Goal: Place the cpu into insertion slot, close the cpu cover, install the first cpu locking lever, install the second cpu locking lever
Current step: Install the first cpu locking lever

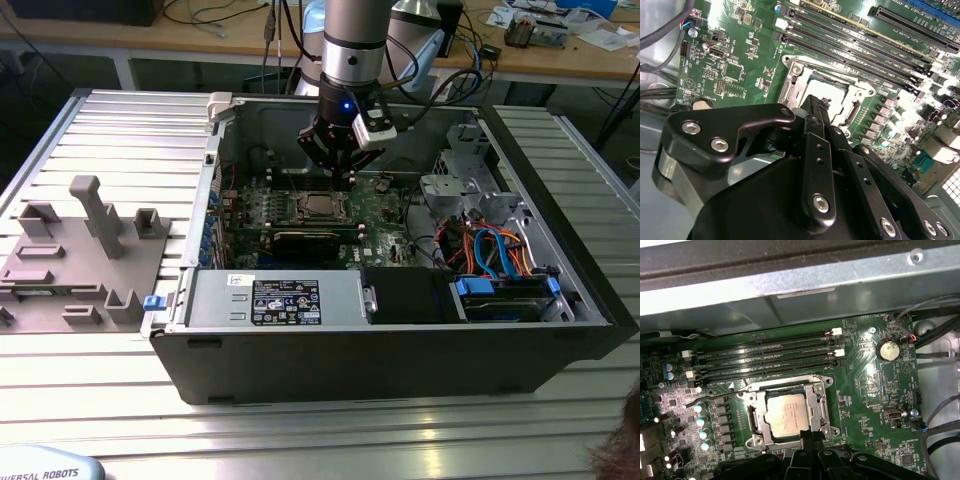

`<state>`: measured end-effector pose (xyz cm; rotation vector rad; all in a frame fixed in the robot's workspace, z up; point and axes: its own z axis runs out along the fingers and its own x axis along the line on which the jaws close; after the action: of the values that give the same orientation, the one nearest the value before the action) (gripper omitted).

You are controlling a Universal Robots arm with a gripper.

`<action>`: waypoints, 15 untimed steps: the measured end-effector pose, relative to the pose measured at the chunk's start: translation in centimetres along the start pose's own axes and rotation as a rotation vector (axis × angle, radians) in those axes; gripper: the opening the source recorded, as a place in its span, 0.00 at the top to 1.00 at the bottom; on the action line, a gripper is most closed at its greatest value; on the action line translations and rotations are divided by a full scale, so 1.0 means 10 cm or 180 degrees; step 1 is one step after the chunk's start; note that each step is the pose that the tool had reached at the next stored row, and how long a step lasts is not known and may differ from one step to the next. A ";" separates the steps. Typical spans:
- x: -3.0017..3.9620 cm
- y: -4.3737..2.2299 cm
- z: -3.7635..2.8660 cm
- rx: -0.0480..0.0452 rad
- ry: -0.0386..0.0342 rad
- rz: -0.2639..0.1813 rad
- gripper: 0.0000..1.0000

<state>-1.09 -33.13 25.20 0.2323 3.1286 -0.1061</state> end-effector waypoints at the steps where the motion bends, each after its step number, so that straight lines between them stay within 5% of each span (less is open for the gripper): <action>1: 0.000 0.000 0.000 0.0000 0.0000 -0.0005 0.89; 15: 0.000 0.000 0.000 -0.0001 -0.0002 -0.0033 0.89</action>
<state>-1.09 -33.13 25.19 0.2162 3.1294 -0.1058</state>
